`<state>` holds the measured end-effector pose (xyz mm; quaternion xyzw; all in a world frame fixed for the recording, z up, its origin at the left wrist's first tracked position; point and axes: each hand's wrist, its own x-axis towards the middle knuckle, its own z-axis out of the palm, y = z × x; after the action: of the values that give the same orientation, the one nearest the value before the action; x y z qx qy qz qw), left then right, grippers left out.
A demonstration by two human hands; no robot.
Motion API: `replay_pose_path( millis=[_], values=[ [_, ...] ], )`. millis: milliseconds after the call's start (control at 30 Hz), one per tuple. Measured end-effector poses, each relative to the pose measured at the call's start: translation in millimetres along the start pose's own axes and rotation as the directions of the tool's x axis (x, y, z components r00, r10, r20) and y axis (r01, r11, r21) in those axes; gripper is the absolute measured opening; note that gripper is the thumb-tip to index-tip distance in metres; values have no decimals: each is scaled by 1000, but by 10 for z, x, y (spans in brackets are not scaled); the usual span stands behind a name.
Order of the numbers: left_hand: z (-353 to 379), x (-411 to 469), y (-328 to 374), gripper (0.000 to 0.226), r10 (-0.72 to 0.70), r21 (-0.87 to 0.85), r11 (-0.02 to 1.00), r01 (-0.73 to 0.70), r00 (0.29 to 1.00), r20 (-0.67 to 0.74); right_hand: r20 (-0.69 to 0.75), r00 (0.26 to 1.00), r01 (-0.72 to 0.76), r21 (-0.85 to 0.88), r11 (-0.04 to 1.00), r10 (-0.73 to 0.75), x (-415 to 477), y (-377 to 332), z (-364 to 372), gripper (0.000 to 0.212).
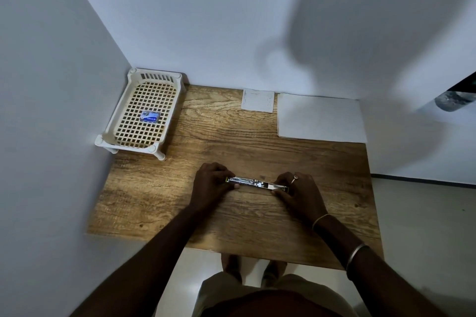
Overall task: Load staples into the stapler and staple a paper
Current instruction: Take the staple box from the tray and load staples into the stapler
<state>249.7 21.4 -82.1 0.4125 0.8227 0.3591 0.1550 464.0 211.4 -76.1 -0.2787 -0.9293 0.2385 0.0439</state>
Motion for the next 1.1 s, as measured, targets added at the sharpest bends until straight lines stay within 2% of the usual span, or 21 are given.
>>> replay_pose_path(
  millis=[333,533,667,867,967,1100],
  values=[
    [-67,0,16,33,27,66,997,-31,997,73,0,1000,0,-6,1000,0,-22,-3,0,25],
    [-224,-52,-9,61,18,44,999,-23,993,120,50,998,-26,54,998,24,-48,6,-106,51],
    [-506,-76,-72,66,2,-30,1000,-1,999,50,12,999,32,124,992,-34,172,-127,-319,56],
    [-1080,71,-135,52,-74,-129,990,55,987,-140,-62,990,136,236,962,-125,899,-699,-501,37],
    [-1395,161,-169,40,-94,-121,991,64,960,-263,-50,978,209,276,938,-203,1240,-1074,-435,45],
    [-1802,329,-392,35,-145,-1,988,155,922,-360,28,938,335,187,923,-346,1688,-1613,-233,50]
  ],
)
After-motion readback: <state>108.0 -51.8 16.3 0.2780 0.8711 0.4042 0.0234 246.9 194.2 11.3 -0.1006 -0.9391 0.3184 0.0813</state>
